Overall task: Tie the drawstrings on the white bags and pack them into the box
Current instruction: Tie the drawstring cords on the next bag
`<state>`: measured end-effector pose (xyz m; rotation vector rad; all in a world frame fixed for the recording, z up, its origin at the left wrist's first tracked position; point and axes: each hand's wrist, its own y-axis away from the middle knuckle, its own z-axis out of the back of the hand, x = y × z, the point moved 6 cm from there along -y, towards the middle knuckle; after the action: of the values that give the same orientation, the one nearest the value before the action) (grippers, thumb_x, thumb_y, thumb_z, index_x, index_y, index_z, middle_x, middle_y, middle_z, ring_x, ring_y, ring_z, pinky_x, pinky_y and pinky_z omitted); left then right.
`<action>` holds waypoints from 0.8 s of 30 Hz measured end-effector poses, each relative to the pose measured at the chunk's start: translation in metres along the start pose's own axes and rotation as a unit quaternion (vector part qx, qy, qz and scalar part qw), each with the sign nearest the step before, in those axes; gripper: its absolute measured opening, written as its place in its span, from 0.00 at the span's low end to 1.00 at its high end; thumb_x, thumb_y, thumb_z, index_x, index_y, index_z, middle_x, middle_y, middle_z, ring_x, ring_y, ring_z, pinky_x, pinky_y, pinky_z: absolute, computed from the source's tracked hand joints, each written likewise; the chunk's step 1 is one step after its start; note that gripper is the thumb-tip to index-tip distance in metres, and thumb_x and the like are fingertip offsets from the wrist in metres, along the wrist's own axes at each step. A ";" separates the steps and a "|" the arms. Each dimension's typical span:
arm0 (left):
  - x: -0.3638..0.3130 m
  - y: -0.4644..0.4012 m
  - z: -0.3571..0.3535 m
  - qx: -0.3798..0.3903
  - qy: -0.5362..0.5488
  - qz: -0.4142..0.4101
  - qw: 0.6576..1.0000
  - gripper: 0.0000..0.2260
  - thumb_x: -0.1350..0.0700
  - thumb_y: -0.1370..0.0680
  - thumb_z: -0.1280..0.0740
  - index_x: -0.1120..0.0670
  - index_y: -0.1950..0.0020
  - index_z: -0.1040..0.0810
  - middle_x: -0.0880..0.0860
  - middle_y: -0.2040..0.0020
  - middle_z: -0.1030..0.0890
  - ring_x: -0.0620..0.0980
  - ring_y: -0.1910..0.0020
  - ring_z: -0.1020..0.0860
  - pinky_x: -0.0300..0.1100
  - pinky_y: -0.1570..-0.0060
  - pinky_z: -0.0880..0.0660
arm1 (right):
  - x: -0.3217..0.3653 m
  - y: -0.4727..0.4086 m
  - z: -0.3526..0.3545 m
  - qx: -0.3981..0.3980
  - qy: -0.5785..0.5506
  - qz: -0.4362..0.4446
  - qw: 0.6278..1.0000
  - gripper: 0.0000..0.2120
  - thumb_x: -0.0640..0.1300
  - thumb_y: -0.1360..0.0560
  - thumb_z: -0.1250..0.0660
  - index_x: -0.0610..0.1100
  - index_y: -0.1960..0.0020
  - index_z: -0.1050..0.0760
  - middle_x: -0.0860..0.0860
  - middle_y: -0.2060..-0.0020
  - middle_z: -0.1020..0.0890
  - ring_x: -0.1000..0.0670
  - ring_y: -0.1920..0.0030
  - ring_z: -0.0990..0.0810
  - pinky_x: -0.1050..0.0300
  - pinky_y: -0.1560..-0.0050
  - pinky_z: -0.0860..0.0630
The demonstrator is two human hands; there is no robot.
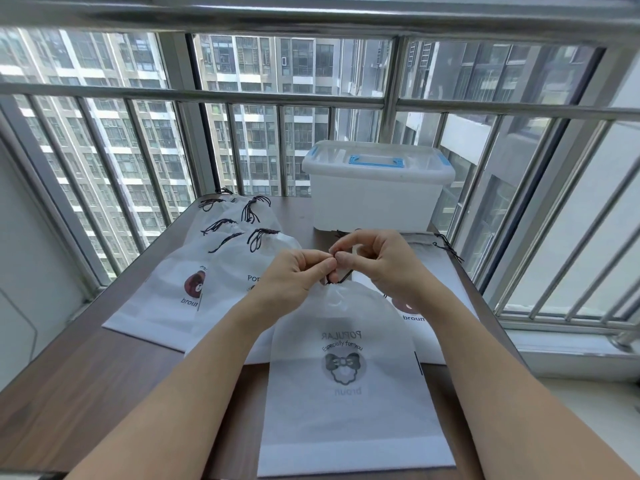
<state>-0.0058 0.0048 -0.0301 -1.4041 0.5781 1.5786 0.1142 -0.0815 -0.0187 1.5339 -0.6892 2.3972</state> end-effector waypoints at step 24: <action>0.006 -0.001 -0.006 0.029 0.054 0.033 0.998 0.10 0.61 0.18 0.36 0.55 0.50 0.15 0.47 0.62 0.18 0.40 0.60 0.24 0.29 0.54 0.28 | -0.024 0.001 -0.006 -0.036 -0.215 -0.189 0.958 0.10 0.39 0.16 0.40 0.46 0.56 0.27 0.56 0.79 0.35 0.57 0.78 0.45 0.66 0.81 0.48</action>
<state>-0.0009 0.0022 -0.0370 -1.4453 0.7365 1.5322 0.1194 -0.0783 -0.0423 1.9702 -0.4917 1.7629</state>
